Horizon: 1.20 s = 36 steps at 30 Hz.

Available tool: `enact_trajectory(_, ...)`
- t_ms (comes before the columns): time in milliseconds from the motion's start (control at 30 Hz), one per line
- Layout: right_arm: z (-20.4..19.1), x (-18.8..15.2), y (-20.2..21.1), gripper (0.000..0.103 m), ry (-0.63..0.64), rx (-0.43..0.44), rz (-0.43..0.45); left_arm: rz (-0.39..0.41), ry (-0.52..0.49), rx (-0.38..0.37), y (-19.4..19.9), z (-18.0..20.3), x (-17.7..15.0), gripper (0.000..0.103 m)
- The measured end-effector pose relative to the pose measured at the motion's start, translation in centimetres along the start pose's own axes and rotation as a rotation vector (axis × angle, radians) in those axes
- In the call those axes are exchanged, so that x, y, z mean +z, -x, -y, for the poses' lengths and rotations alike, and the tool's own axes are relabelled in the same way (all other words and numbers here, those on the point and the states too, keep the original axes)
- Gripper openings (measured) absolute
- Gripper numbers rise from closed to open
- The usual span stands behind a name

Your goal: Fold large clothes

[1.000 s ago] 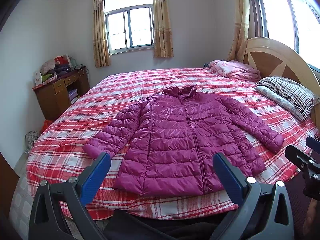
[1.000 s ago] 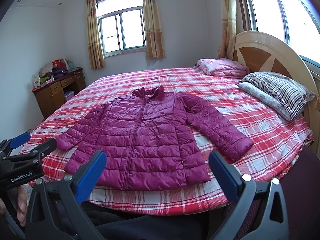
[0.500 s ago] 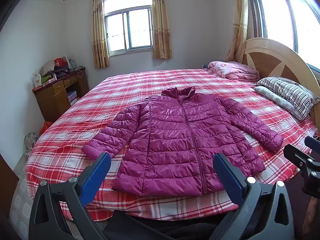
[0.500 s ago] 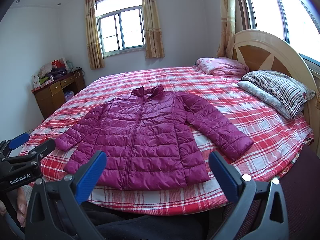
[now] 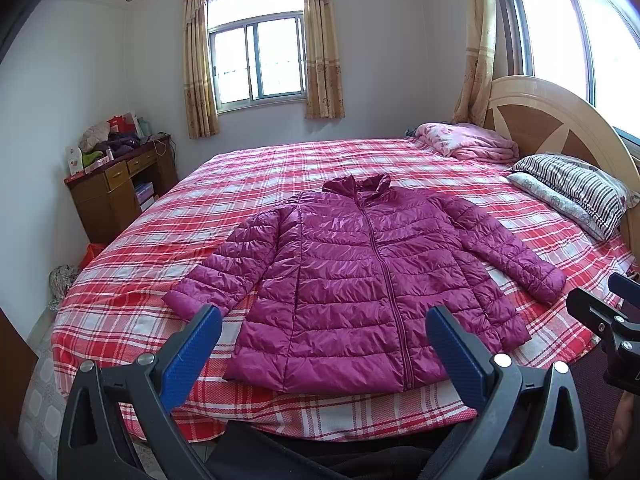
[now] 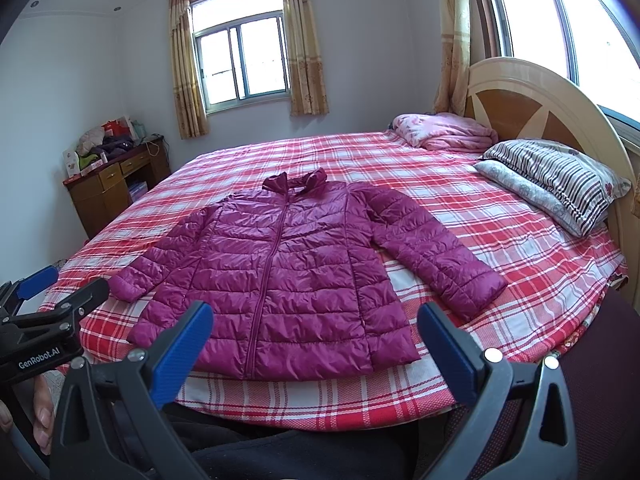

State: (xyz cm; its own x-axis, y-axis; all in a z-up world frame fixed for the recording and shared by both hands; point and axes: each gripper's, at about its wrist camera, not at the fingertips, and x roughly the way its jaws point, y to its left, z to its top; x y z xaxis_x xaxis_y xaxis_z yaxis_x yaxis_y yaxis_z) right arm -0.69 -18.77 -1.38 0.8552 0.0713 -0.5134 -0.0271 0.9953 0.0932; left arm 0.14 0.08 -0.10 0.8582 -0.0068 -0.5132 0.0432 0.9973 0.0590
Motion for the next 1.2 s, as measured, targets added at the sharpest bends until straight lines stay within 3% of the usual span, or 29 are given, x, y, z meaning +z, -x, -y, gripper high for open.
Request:
enact_trajectory(533, 0.1, -0.1, -0.1, 0.103, -0.002, 0.0, -0.003, -0.004, 0.002, 0.005, -0.1, -0.2, -0.1, 0.102)
enact_trajectory(767, 1.2, -0.5, -1.6, 0.103, -0.011, 0.0, -0.013, -0.035, 0.007, -0.002, -2.4, -0.5, 0.0, 0.102)
enact_trajectory(967, 8.2, -1.3, -6.4, 0.103, -0.199, -0.085, -0.087, -0.009, 0.03, 0.084, -7.1, -1.8, 0.7, 0.102)
enact_trajectory(1133, 13.9, -2.2, -9.8, 0.103, -0.348, -0.134, -0.169, -0.039, 0.034, 0.092, -12.7, -2.0, 1.3, 0.102)
enact_trajectory(1200, 16.3, -2.6, -11.4, 0.096, -0.404, -0.157, -0.206, -0.048, 0.031, 0.098, -14.9, -2.0, 1.6, 0.102)
